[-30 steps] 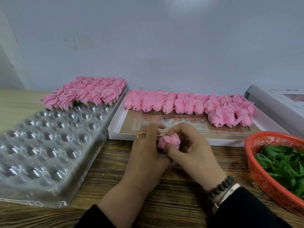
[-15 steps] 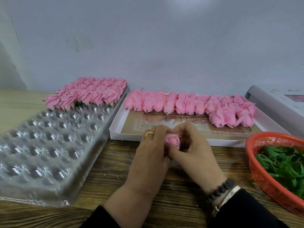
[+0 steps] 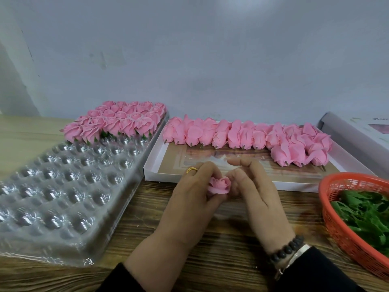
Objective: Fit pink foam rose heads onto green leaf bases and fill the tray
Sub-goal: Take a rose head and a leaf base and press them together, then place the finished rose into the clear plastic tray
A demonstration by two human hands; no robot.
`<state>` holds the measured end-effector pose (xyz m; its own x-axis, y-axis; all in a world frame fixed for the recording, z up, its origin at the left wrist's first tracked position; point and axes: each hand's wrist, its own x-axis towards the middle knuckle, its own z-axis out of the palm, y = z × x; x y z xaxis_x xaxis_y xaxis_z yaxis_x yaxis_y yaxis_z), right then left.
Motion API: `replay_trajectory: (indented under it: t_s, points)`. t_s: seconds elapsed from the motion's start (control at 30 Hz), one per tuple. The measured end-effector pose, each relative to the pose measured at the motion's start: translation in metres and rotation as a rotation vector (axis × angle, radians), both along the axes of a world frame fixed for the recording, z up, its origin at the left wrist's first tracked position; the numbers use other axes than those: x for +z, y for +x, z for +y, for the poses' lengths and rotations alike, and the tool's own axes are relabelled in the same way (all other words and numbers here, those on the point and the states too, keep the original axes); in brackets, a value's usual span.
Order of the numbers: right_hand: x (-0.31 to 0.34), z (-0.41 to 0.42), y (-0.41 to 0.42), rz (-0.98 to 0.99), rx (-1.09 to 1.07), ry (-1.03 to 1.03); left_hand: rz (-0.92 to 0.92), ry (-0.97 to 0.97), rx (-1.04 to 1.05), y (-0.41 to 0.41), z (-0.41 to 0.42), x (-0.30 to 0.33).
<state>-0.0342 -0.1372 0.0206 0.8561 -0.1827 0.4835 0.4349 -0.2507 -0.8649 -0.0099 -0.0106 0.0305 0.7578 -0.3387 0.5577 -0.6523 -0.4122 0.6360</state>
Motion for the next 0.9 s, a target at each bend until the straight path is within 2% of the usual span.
replay_trajectory:
  t_s: [0.1, 0.2, 0.3, 0.4, 0.57, 0.73, 0.9]
  points:
    - [-0.002, -0.001, 0.001, -0.018, -0.046, 0.003, 0.048, -0.108, -0.01, -0.001, 0.004, 0.013]
    - [-0.005, -0.004, 0.003, -0.004, -0.096, -0.038, 0.021, -0.23, 0.028, 0.007, 0.014, 0.044]
    - [-0.007, -0.006, 0.006, 0.02, -0.115, -0.057, -0.063, -0.322, 0.16, 0.038, 0.04, 0.078]
    - [-0.009, -0.004, 0.006, 0.036, -0.111, -0.112, -0.048, -0.396, 0.3, 0.078, 0.075, 0.095]
    - [-0.01, -0.002, 0.007, 0.039, -0.124, -0.152, 0.055, -0.334, 0.582, 0.132, 0.126, 0.069]
    - [-0.011, -0.002, 0.008, 0.053, -0.117, -0.138, 0.047, -0.158, 0.7, 0.162, 0.141, 0.043]
    - [-0.009, -0.001, 0.008, 0.081, -0.114, -0.108, 0.074, -0.076, 0.759, 0.174, 0.144, 0.031]
